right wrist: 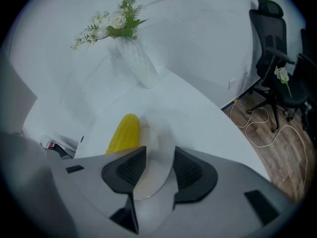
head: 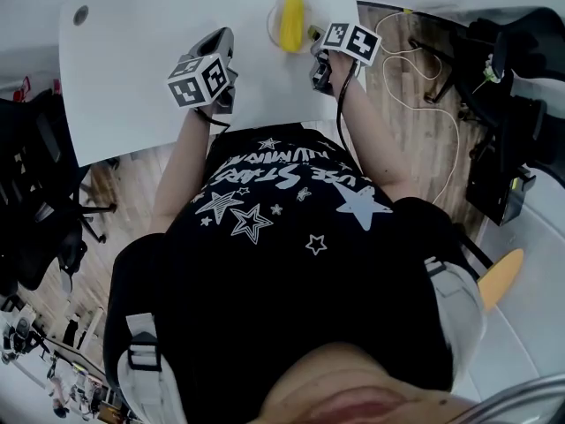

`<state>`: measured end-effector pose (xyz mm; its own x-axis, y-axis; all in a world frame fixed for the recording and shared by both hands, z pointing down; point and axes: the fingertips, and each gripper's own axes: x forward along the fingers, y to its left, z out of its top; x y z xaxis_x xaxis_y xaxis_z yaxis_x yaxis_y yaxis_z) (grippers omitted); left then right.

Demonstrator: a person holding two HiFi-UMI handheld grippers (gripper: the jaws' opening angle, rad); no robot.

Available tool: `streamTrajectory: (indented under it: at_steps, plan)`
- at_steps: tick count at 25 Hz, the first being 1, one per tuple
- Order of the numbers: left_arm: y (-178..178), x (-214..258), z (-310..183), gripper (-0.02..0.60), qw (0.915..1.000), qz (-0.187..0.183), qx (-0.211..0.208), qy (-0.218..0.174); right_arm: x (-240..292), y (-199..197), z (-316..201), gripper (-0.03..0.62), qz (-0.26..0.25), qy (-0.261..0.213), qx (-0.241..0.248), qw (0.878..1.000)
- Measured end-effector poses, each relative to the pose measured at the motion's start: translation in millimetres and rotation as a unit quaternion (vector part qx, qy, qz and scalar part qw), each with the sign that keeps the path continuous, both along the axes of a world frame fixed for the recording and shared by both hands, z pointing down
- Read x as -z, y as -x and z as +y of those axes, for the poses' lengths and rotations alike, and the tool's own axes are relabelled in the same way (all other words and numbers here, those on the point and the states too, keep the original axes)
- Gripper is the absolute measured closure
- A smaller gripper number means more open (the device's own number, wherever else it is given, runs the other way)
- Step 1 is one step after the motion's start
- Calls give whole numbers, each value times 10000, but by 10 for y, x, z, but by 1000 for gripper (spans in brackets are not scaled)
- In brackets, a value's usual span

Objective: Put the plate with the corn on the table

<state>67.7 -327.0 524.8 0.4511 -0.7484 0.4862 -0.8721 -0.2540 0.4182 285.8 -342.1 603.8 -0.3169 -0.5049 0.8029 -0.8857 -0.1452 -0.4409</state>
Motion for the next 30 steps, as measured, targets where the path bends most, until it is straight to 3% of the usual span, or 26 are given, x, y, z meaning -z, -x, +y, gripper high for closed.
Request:
streamTrajectory:
  at_steps: [12,19,30]
  plan:
    - [250,92,42,575,9998,90,-137,-103,80,-74,87,387,333,-172,-102,9992]
    - [538,146,110,575,9995,146,-206,-165,257,-97,210,388,264,-374,-626,9970]
    - [1028,132,267,575,9964,250,-796,-133,595,216,600,535,597,-859,-1380,9849]
